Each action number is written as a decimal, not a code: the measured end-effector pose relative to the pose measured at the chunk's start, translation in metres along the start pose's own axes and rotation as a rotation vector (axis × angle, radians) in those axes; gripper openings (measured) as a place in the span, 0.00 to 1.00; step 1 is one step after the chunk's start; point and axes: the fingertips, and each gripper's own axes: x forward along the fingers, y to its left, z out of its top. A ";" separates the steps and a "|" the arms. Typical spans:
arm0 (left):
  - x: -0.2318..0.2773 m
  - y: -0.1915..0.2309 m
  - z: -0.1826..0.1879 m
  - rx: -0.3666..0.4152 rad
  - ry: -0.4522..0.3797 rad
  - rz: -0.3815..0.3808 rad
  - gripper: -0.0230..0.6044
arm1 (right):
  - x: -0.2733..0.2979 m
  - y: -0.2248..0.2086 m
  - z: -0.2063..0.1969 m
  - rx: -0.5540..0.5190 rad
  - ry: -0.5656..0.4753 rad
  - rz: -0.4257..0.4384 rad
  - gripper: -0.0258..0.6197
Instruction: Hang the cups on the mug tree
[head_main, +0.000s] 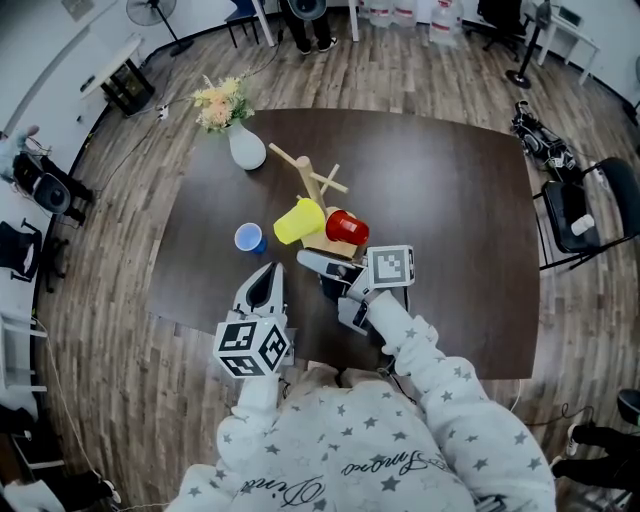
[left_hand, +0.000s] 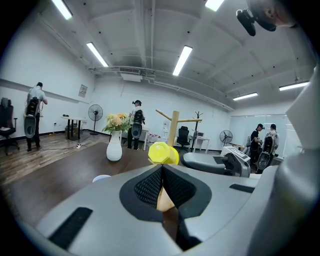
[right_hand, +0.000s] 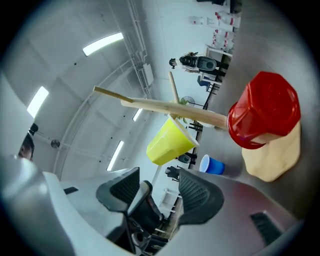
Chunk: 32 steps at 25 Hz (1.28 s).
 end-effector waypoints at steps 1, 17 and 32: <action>-0.002 0.001 -0.001 0.000 0.000 0.001 0.08 | -0.001 0.001 -0.001 -0.027 0.001 -0.012 0.40; -0.007 0.002 -0.011 -0.013 -0.008 -0.008 0.08 | -0.021 -0.007 -0.012 -0.430 0.039 -0.323 0.07; -0.009 0.039 -0.024 -0.046 0.001 -0.058 0.08 | 0.006 -0.016 -0.034 -0.687 0.072 -0.495 0.07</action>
